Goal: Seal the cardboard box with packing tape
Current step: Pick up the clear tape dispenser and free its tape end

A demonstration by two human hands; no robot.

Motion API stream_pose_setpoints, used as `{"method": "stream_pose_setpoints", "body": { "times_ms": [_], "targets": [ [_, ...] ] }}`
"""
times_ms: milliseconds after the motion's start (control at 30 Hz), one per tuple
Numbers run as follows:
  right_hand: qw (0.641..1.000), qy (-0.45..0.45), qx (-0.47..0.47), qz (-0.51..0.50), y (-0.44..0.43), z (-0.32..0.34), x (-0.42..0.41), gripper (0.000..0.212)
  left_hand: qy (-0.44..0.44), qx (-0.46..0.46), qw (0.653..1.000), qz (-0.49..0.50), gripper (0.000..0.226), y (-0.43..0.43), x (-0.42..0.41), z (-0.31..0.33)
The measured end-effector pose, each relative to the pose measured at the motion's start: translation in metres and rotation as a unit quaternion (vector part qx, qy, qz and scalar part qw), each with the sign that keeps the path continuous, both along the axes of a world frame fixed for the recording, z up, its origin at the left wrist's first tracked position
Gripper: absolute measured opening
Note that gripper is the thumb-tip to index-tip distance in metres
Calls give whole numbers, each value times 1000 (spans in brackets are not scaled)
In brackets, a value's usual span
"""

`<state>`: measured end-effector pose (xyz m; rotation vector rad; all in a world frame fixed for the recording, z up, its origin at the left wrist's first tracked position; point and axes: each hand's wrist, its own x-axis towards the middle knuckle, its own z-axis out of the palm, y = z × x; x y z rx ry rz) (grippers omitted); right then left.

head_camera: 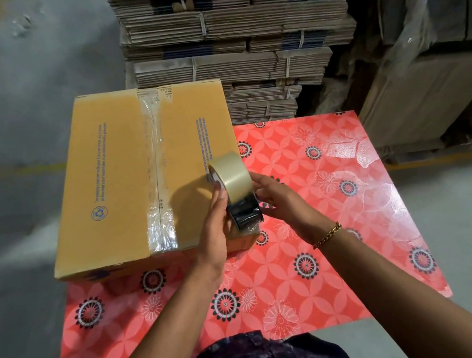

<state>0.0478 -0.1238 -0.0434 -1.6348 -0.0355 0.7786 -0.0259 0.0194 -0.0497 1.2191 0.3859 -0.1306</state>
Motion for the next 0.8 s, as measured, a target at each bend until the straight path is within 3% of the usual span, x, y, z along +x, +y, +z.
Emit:
{"method": "stream_pose_setpoints", "body": {
  "times_ms": [100,200,333,500,633,800],
  "targets": [
    [1000,-12,14,5,-4,9,-11,53,-2,-24,999,-34,60,-11,5,-3],
    [999,-16,24,-24,-31,4,-17,47,-16,-29,998,-54,48,-36,13,-7],
    [996,9,6,-92,-94,-9,-19,63,16,-17,991,-128,46,-91,28,-20],
    [984,41,-12,-171,-170,-33,-9,52,74,-4,982,-176,29,-170,58,-42],
    [978,70,-30,-193,-211,-57,11,26,113,-7,978,-174,33,-221,80,-59],
    [980,76,-19,-181,-227,-79,34,29,162,12,980,-118,39,-247,107,-77]
  ]
}}
